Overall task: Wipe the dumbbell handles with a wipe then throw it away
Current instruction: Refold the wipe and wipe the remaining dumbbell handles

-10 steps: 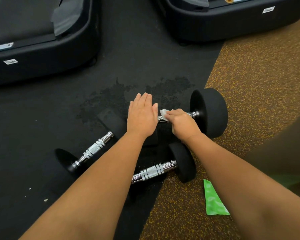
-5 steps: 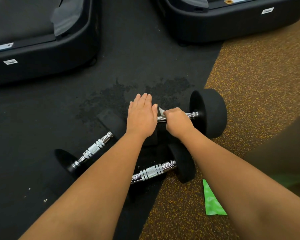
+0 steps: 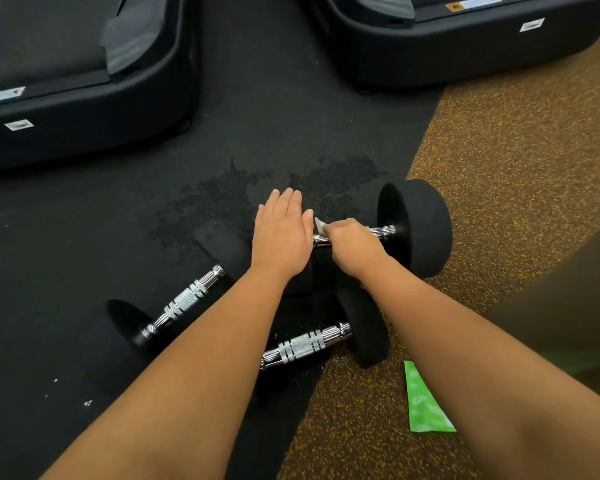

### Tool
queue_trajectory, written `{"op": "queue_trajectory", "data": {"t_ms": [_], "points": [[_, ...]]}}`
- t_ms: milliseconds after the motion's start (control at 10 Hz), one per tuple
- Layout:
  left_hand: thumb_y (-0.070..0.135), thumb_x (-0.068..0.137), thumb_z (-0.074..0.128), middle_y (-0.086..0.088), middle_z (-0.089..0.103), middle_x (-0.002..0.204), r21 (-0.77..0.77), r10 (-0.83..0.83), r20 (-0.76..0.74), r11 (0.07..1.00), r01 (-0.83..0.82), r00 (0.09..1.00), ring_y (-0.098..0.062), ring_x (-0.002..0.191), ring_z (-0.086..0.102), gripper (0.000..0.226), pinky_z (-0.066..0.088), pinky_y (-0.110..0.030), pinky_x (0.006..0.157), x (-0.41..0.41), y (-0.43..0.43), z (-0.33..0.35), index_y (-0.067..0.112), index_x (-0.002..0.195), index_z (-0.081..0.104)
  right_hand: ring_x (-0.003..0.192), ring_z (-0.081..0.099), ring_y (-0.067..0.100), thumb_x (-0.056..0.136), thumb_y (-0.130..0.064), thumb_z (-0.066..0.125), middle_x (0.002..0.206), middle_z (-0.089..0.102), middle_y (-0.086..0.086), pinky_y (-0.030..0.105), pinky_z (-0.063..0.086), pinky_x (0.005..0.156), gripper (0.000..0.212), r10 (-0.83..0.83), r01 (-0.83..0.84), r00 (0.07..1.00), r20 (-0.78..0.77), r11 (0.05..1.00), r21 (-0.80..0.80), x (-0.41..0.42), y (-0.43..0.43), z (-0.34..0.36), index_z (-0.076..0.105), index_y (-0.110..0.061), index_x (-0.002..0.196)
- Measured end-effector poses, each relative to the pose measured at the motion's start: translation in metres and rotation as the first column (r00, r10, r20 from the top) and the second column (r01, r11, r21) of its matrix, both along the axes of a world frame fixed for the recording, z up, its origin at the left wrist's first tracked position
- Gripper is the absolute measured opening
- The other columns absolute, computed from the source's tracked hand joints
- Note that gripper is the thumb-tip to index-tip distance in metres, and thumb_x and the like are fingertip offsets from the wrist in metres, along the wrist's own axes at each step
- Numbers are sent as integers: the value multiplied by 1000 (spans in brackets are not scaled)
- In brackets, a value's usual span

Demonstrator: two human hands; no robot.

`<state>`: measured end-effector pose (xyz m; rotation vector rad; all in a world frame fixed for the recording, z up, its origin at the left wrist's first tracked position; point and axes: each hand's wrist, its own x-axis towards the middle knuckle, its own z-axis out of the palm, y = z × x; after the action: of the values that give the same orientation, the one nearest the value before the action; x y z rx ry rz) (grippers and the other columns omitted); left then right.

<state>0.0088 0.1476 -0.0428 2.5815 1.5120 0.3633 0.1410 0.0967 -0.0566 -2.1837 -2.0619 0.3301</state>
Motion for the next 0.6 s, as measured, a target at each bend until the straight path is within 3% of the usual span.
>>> {"op": "queue_trajectory", "data": {"t_ms": [200,300,400,500,600], "points": [[35,102,26,-6,34,152,2,8,-6,1000,-8,1000,-24,144,21,50,22,-45,117,0,0,-1,10,144,33,115,52,28,90,-4,48,121,57,11,35,41,94,38,31,-30,999,20,998,-53,-10,5,4,50,-10,127],[35,102,26,-6,34,152,5,8,-9,1000,-8,1000,-23,145,21,50,21,-44,118,1,0,-1,10,145,33,133,36,28,87,3,48,137,48,4,37,31,108,59,137,-138,989,-48,990,-22,-5,-1,-5,37,-14,142],[35,102,25,-5,33,152,7,5,-19,1000,-5,1000,-23,145,20,50,20,-44,118,0,0,-1,10,145,32,129,37,25,84,6,48,133,48,3,39,29,111,59,211,-210,977,-33,977,28,7,-8,-13,40,-12,140],[36,102,25,-6,33,152,8,0,-27,1000,0,1000,-24,145,21,50,22,-44,117,0,1,-1,10,145,32,136,31,27,88,3,47,141,43,8,40,19,116,55,165,-165,986,-11,985,52,11,-13,-18,36,-7,141],[35,102,25,-6,34,152,10,-3,-31,1000,4,1000,-24,144,21,51,23,-45,116,0,2,-1,9,144,33,133,34,29,90,-1,45,140,44,11,42,23,115,49,71,-70,997,-10,994,88,-1,-11,-17,39,-6,138]]}}
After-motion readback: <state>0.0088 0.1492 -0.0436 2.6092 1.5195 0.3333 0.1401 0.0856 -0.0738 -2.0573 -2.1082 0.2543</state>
